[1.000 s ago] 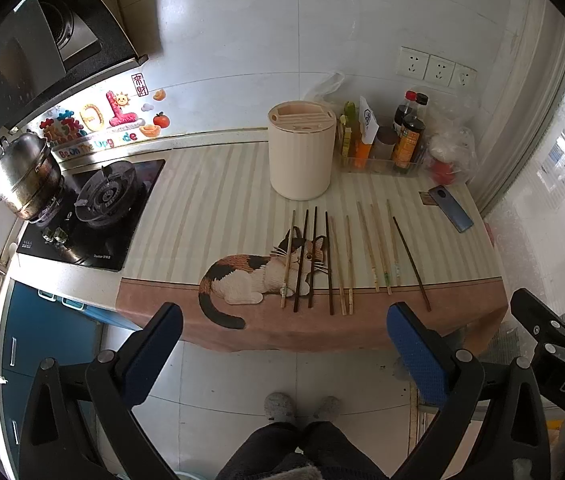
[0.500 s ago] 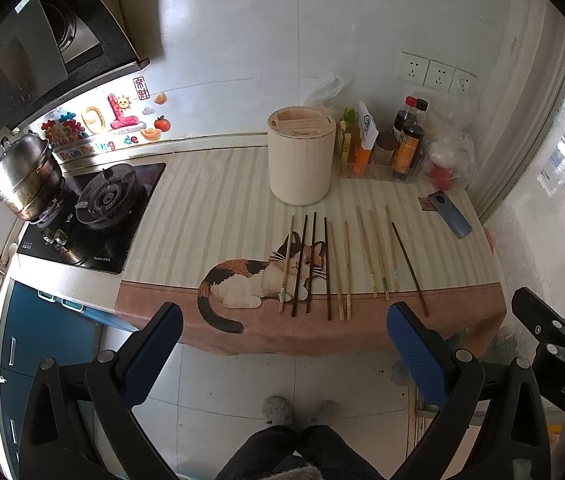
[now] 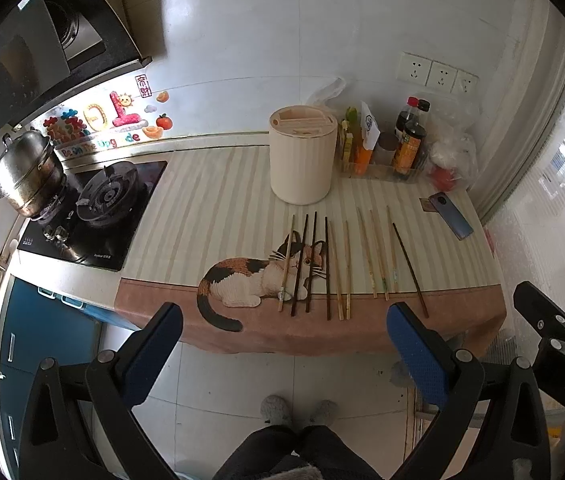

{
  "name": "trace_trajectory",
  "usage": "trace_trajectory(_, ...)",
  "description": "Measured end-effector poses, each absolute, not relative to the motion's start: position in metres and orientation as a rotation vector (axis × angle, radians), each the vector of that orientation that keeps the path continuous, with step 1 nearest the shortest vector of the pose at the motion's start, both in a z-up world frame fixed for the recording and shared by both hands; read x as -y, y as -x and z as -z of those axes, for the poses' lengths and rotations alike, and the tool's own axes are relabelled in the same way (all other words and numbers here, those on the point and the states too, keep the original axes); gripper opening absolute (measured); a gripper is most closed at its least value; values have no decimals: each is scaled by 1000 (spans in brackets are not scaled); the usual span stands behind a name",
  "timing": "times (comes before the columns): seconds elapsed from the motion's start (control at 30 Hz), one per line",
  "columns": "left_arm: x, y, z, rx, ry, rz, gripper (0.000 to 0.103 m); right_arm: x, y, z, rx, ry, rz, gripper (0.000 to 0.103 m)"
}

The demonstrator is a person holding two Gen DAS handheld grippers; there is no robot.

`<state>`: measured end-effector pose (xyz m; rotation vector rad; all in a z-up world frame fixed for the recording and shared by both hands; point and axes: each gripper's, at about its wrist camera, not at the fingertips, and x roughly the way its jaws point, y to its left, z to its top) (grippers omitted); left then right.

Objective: Organize utensils

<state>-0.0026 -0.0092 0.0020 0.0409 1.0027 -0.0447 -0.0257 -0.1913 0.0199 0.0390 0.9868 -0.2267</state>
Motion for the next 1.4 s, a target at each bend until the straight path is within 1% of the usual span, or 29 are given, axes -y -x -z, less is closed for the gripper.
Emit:
trace_trajectory(1.27, 7, 2, -2, -999, -34, 44, 103, 190, 24, -19, -978, -39, 218, 103)
trace_trajectory(1.4, 8, -3, -1, -965, -27, 51, 103, 192, 19, -19, -970, -46, 219, 103)
